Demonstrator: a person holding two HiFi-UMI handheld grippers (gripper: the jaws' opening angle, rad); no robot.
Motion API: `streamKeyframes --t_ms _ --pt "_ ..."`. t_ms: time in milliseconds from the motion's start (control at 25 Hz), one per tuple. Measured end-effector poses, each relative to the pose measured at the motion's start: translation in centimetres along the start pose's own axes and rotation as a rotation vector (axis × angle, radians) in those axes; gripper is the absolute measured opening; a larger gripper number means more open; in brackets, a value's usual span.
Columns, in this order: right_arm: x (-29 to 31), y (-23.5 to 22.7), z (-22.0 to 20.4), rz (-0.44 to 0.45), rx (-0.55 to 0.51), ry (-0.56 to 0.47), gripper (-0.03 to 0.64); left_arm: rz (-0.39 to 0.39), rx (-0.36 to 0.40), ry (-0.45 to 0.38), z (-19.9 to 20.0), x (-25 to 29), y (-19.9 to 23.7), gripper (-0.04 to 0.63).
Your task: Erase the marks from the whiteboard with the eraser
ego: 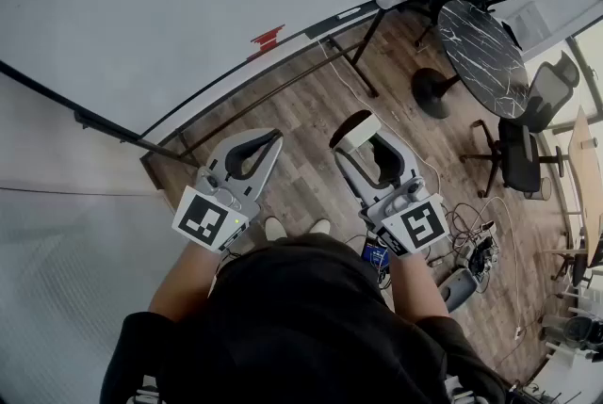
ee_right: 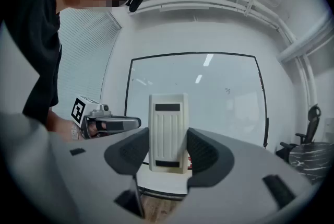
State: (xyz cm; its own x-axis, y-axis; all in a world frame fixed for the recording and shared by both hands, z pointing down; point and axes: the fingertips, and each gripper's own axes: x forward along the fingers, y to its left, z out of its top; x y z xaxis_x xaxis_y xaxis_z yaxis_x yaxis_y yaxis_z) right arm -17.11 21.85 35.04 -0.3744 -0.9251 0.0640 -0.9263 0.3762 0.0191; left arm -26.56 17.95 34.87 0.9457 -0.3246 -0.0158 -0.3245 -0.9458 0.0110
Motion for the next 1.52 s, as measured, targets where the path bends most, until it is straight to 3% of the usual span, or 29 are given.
streamKeyframes --t_ms 560,1520 --pt "-4.2 0.8 0.0 0.027 0.034 -0.022 0.225 -0.065 -0.01 -0.018 0.4 1.2 -5.1 0.006" --pt "-9.1 -10.6 -1.7 0.096 -0.018 -0.032 0.227 -0.017 0.055 0.045 -0.5 14.4 -10.6 0.007"
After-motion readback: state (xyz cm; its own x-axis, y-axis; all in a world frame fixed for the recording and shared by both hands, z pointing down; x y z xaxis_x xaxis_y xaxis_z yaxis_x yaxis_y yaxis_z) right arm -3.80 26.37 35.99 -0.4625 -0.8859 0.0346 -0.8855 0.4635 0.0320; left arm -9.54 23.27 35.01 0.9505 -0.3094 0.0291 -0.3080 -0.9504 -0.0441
